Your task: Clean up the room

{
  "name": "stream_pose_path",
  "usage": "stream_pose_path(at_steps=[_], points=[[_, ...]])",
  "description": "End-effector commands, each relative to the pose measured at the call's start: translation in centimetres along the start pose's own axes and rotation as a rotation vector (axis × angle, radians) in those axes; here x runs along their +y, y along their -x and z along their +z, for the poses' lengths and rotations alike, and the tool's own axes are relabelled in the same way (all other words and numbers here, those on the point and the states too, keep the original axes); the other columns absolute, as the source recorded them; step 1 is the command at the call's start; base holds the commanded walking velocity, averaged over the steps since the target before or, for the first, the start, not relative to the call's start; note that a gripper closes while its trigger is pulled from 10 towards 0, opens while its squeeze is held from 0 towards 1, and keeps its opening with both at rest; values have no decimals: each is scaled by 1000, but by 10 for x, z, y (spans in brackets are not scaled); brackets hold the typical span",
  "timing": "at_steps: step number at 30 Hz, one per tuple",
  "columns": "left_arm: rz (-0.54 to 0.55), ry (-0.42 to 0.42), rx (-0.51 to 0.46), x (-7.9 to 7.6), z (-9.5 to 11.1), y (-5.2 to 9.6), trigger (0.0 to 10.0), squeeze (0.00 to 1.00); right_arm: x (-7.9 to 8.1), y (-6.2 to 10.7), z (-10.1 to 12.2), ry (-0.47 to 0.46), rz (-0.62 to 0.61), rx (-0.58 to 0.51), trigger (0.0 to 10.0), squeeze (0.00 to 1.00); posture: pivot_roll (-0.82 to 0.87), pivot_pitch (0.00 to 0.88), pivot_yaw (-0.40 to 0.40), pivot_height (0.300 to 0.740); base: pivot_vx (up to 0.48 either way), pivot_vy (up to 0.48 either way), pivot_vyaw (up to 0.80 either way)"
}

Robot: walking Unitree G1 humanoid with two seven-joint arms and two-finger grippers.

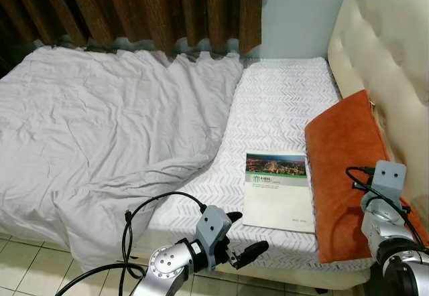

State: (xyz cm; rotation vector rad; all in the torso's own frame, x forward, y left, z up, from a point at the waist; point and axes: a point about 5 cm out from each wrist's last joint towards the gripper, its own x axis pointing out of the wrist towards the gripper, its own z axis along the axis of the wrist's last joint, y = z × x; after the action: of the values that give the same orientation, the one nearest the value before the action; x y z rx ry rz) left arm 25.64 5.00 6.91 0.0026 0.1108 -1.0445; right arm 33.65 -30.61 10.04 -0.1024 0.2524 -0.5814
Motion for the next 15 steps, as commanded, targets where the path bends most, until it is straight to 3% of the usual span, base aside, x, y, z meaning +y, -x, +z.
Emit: stream_pose_path(at_steps=[1, 5, 15], points=[[22, -13, 7, 4, -1, 3, 10000, 0, 0, -4, 21, 15, -10, -89, 10000, 1000, 14, 232, 62, 740, 0, 0, 0], [32, -33, -2, 6, 1, 6, 10000, 0, 2, -4, 36, 124, -6, -193, 10000, 1000, 10, 228, 61, 740, 0, 0, 0], [44, -53, -2, 9, -1, 8, 10000, 0, -11, -3, 74, 232, -114, -427, 10000, 1000, -2, 208, 55, 740, 0, 0, 0]])
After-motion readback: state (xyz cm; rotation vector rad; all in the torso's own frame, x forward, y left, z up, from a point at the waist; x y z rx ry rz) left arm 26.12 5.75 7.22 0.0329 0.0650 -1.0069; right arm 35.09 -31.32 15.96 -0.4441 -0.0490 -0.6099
